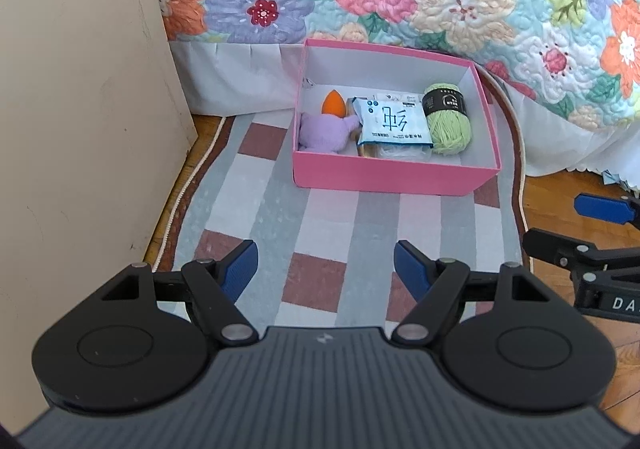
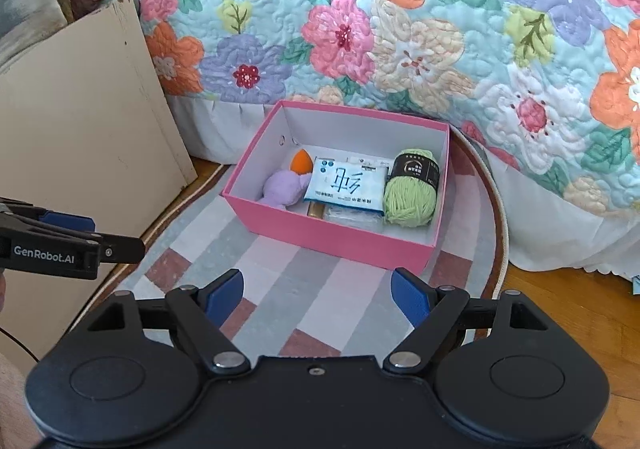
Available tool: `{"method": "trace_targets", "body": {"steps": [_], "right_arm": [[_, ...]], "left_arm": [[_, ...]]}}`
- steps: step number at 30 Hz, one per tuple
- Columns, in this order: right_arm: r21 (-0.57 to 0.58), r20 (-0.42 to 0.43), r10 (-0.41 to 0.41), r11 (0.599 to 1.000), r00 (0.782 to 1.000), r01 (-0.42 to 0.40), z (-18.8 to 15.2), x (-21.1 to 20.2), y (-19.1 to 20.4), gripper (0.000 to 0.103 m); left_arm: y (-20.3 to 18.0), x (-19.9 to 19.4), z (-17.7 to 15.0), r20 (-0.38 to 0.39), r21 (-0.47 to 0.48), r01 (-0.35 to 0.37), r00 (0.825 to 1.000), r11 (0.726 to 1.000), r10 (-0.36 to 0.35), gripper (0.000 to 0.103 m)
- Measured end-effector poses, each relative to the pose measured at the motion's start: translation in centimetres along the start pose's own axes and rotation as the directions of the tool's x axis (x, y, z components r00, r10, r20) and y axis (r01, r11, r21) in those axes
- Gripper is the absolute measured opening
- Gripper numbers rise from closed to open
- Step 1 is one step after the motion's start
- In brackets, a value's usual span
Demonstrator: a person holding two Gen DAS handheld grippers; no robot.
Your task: Organize objects
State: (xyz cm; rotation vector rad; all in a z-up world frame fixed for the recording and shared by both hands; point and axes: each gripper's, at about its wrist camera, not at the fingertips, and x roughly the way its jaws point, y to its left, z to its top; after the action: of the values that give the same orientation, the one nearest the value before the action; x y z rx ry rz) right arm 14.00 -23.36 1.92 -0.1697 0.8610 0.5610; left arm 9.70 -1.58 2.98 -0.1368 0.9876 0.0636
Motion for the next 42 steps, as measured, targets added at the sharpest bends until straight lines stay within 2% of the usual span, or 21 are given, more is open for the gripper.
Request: {"method": "trace_targets", "body": {"steps": [6,9,11,16,19,28,42], "right_arm": [[0.018,-0.009,-0.020,1.000,1.000,0.020,-0.4,0.4,-0.1,0.085],[0.044,-0.017,-0.041,0.998,0.999,0.041,-0.6,0.8,-0.4,0.088],[0.064,-0.022,-0.056,0.996,0.998,0.057,-0.8,1.0,-0.6,0.092],[0.093,-0.072,-0.112,0.989,0.991,0.118,-0.8,1.6,-0.7,0.092],[0.101,-0.078,-0.128,0.986,0.989,0.135,-0.9,1.7,-0.9,0.092],[0.130,-0.091,-0.167,0.975,0.982,0.178,-0.7,1.7,-1.4,0.092],[0.167,-0.119,-0.176,0.967,0.977,0.194,-0.9,1.8,-1.7,0.092]], "left_arm": [[0.0,0.2,-0.3,-0.001,-0.004,-0.008,1.000,1.000,0.008,0.076],[0.1,0.2,-0.3,0.005,-0.012,-0.010,1.000,1.000,0.010,0.086],[0.1,0.2,-0.4,0.012,-0.010,-0.013,1.000,1.000,0.013,0.089],[-0.1,0.6,-0.5,0.002,0.011,-0.021,1.000,1.000,0.021,0.103],[-0.2,1.0,-0.4,-0.034,0.018,-0.030,0.999,0.999,0.030,0.103],[-0.4,1.7,-0.5,-0.077,0.020,-0.027,0.997,0.999,0.028,0.103],[0.0,2.3,-0.7,-0.100,0.007,-0.075,0.992,0.997,0.075,0.103]]}}
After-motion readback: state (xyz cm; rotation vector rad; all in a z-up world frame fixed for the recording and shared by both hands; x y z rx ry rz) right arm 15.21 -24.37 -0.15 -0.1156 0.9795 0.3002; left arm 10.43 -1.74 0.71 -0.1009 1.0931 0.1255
